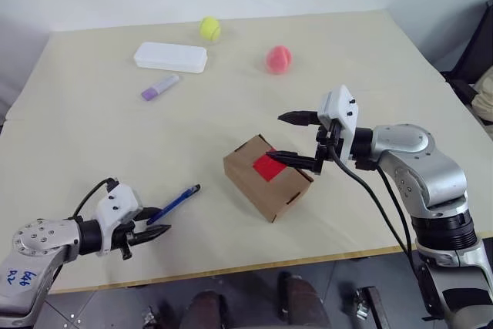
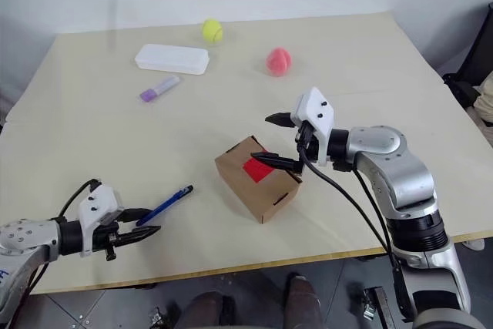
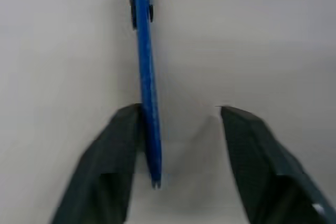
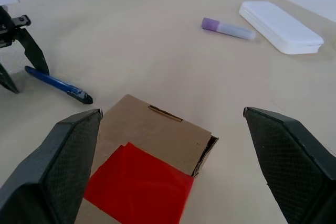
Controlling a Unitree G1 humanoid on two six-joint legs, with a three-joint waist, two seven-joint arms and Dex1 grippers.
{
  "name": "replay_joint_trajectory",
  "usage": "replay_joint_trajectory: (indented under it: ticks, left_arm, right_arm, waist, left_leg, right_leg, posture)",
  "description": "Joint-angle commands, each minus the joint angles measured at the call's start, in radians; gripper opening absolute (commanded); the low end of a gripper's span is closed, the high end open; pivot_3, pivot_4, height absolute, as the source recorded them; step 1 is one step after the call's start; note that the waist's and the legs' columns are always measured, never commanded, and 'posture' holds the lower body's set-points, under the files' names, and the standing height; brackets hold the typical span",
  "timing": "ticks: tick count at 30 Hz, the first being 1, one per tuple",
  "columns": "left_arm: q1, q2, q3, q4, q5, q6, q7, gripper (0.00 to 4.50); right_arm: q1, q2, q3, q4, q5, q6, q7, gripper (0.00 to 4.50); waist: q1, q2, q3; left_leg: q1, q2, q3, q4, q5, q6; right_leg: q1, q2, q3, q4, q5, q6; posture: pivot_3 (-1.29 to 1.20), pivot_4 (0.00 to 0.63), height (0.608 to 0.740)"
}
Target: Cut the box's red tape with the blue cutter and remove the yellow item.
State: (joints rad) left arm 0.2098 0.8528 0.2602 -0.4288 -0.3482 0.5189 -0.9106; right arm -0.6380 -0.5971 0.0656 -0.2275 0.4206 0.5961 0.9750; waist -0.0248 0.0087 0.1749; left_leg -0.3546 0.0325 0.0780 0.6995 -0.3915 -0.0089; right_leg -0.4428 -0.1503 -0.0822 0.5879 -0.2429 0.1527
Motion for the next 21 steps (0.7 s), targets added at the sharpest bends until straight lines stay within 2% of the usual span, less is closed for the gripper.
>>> replay_joint_trajectory:
  ticks: [1,4,5,12,17,21]
  left_arm:
    - [0.027,-0.003,-0.031,-0.023,0.002,-0.001,-0.001,3.56]
    - [0.029,-0.007,-0.033,-0.024,0.002,-0.007,0.002,4.41]
    - [0.029,-0.008,-0.032,-0.024,0.002,-0.009,0.005,4.46]
    - [-0.024,-0.037,0.010,0.032,0.005,-0.028,0.051,4.46]
    - [-0.043,-0.007,0.020,0.101,0.013,-0.058,0.020,4.46]
    - [-0.050,0.010,-0.019,0.177,0.026,-0.106,-0.028,4.46]
  right_arm:
    - [-0.004,-0.018,-0.023,-0.024,0.016,-0.008,0.002,4.50]
    - [-0.005,-0.021,-0.023,-0.024,0.017,-0.008,0.003,4.50]
    - [-0.006,-0.022,-0.022,-0.023,0.017,-0.008,0.003,4.50]
    - [-0.008,-0.023,-0.022,-0.020,0.016,-0.008,0.002,4.50]
    - [-0.012,-0.021,-0.018,-0.018,0.016,-0.006,0.003,4.50]
    - [-0.016,-0.019,-0.012,-0.015,0.015,-0.008,0.008,4.50]
  waist:
    - [0.001,0.000,0.000]
    - [0.003,0.000,0.000]
    - [0.004,0.000,0.000]
    - [0.005,0.000,0.000]
    - [-0.002,0.000,0.000]
    - [-0.003,0.000,0.000]
  left_leg:
    - [0.000,0.000,0.000,0.000,0.000,0.000]
    - [0.001,0.000,0.000,0.000,0.000,0.000]
    - [0.001,0.000,0.000,0.001,0.000,0.000]
    - [0.001,0.000,0.000,0.001,0.000,0.000]
    - [0.001,0.000,0.001,0.001,0.000,0.000]
    - [0.002,0.000,0.001,0.001,0.000,0.000]
  right_leg:
    - [0.000,0.000,0.000,0.001,0.000,0.000]
    - [0.000,0.000,0.000,0.001,0.000,0.000]
    - [0.000,0.000,0.000,0.001,0.000,0.000]
    - [0.000,0.000,0.000,0.002,0.000,0.000]
    - [0.000,0.000,0.000,0.002,0.000,0.000]
    - [0.000,0.000,0.000,0.002,0.000,0.000]
  posture:
    - [0.00,0.150,0.740]
    - [0.00,0.150,0.740]
    - [0.00,0.150,0.740]
    - [0.00,0.150,0.740]
    - [0.00,0.150,0.740]
    - [0.00,0.150,0.740]
